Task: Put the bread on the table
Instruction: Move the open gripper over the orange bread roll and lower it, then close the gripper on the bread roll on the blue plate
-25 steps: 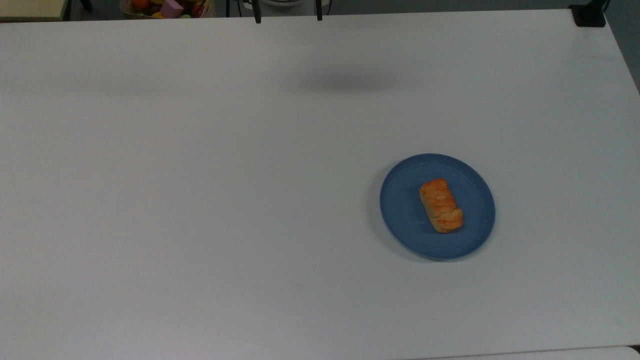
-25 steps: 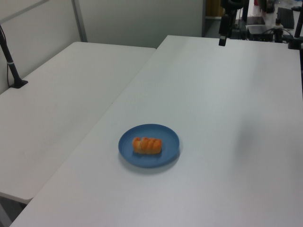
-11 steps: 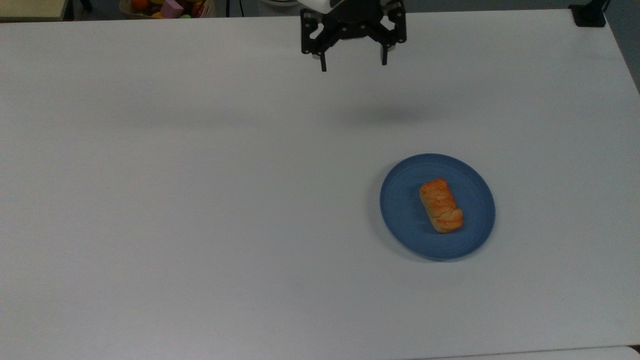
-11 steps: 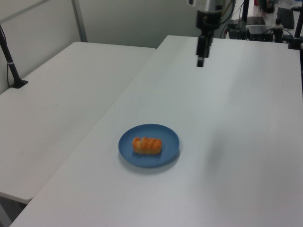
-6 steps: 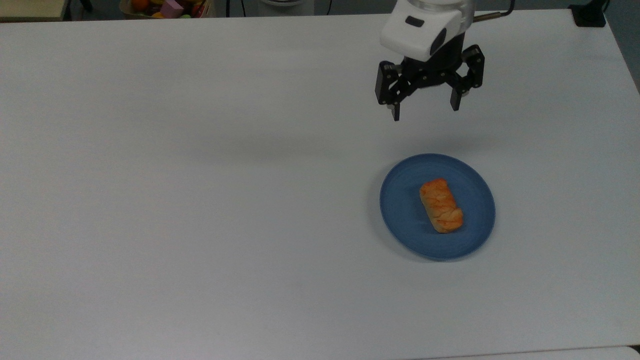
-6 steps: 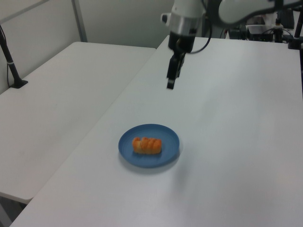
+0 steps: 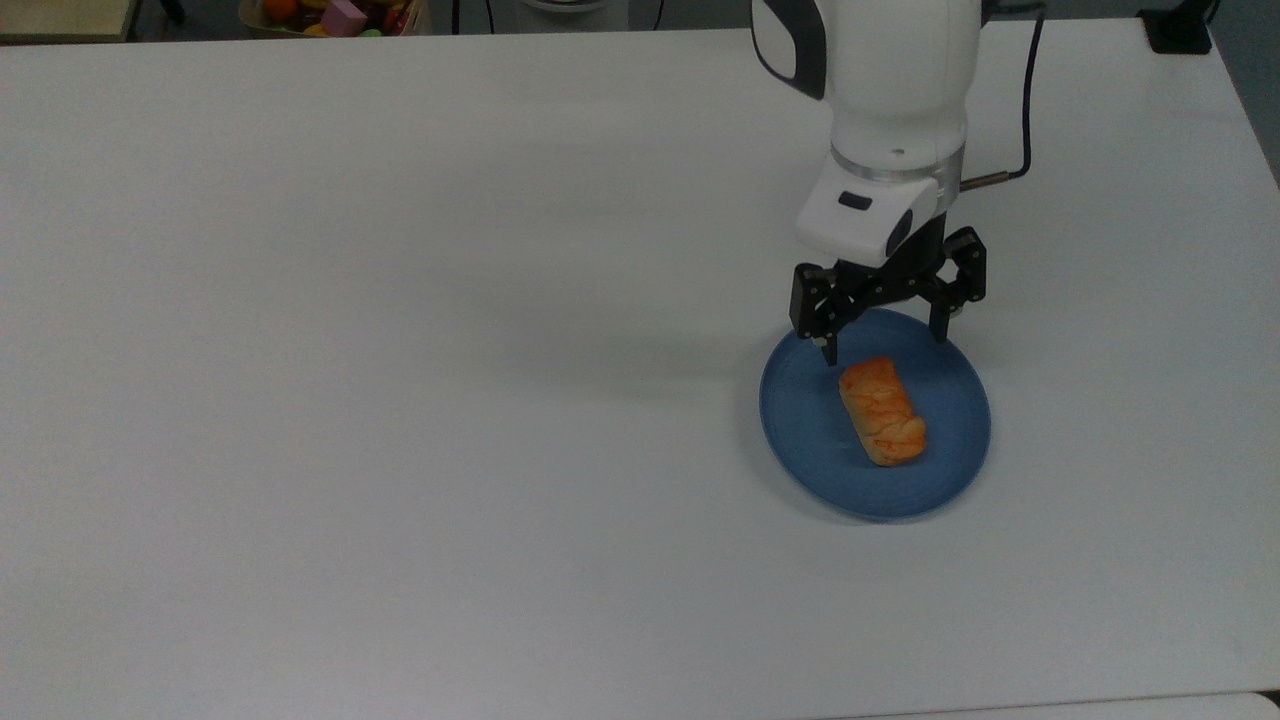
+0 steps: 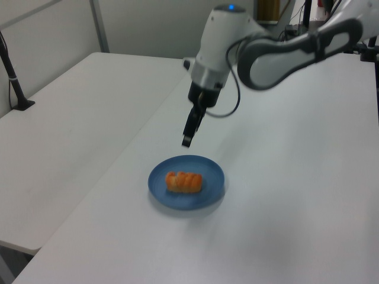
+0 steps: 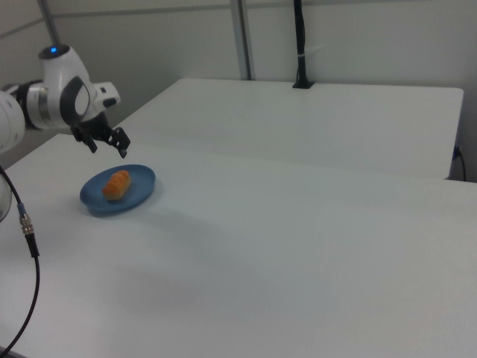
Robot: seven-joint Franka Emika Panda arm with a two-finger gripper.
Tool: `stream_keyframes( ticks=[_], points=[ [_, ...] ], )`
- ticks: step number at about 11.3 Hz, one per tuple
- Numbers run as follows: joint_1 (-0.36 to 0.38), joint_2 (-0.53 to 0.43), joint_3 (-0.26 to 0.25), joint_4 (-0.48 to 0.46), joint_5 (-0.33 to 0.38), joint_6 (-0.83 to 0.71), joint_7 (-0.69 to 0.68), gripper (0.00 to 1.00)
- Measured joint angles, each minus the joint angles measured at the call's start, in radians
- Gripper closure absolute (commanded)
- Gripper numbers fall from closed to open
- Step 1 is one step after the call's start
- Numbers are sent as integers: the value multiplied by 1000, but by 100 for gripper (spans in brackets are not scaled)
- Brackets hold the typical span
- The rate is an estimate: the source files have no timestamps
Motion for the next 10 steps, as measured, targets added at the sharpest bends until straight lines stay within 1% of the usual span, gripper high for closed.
stream_keyframes(
  ticks=[2, 4, 7, 10],
  points=[
    [27, 63, -1, 1, -36, 83, 0, 0],
    [45, 104, -2, 3, -57, 127, 0, 0],
    [52, 141, -3, 4, -75, 166, 0, 0],
    [52, 161, -4, 4, -141, 166, 29, 0]
  ],
)
